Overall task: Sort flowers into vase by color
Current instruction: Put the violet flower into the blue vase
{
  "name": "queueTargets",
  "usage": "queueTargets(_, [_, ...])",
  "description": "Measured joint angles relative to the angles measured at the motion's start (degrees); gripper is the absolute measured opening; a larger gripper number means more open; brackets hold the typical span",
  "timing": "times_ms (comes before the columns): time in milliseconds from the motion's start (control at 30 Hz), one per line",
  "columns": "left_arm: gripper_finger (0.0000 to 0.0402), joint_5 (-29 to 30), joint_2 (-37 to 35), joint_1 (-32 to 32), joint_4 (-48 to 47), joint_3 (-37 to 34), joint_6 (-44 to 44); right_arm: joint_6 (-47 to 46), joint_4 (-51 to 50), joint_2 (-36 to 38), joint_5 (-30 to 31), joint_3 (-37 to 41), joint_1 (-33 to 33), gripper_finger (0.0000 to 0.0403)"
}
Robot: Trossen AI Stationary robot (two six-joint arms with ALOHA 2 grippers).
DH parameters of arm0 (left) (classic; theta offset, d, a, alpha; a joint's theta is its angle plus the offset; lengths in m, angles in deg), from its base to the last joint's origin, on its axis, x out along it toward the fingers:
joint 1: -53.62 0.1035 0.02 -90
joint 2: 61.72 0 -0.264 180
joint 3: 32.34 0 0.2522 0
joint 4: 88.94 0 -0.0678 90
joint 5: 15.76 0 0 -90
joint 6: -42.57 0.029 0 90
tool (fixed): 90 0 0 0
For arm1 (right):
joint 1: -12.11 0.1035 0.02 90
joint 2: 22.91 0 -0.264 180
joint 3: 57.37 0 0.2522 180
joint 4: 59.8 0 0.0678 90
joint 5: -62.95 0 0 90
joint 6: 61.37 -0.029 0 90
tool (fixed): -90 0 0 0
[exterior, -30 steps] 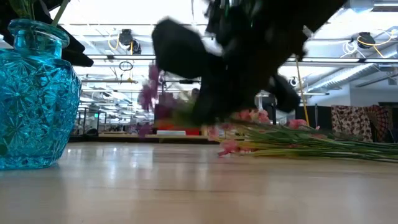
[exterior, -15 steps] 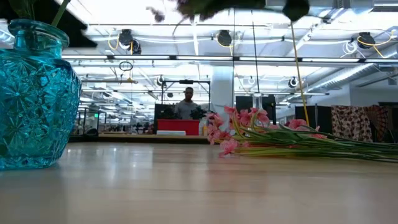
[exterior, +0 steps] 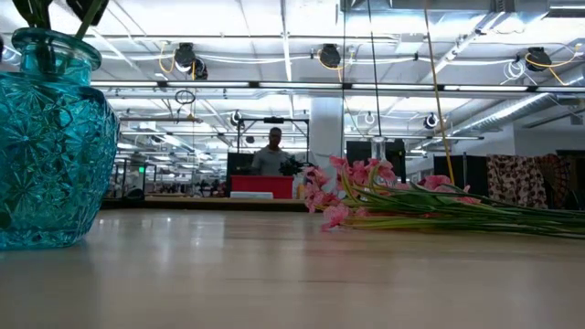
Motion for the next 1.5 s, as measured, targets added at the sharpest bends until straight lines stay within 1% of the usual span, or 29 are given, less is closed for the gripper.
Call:
queueTargets(100, [0.0231,-1.0,-0.6,0.0,1.9,0.7,3.7,12.5,12.2,0.0,-6.0,0.0,-1.1,0.0006])
queueTargets(167, [0.0231,-2.5,-0.5,0.0,4.5,1.1,6.6,18.4,19.1,0.0,-11.6,0.0,-2.1,0.0006])
queueTargets(367, [0.0231,-8.1,-0.4,0.0,13.6,1.1,13.3,26.9,32.9,-0.6,-28.1,0.0,-5.2,0.0006])
queueTargets(500, [0.0231,-10.0,-0.4,-0.6,17.5,1.1,16.7,30.8,42.7,-2.5,-35.8,0.0,-6.8,0.0006])
queueTargets(733, [0.0231,-10.4,1.0,-2.3,25.8,1.1,23.2,33.0,54.8,-9.0,-42.1,0.0,-8.4,0.0006])
queueTargets(933, [0.0231,-15.0,4.8,-3.2,31.3,1.2,27.4,32.4,61.9,-13.7,-42.1,0.0,-9.1,0.0006])
queueTargets(1000, [0.0231,-15.2,6.3,-3.3,33.2,1.2,27.9,32.4,63.1,-14.1,-42.4,0.0,-9.5,0.0006])
queueTargets(1167, [0.0231,-15.2,9.9,-3.3,37.5,1.2,31.1,32.2,69.2,-14.3,-48.7,0.0,-10.2,0.0006])
queueTargets(1300, [0.0231,-15.2,12.1,-3.3,42.7,1.2,33.1,32.2,74.3,-14.3,-50.8,0.0,-10.3,0.0006])
queueTargets(1400, [0.0231,-15.2,14.0,-3.3,45.4,1.2,35.1,31.3,75.5,-14.3,-53.9,0.0,-10.7,0.0006])
queueTargets(1500, [0.0231,-15.2,15.9,-3.3,45.7,2.1,35.4,29.1,75.3,-14.3,-55.4,0.0,-11.5,0.0006])
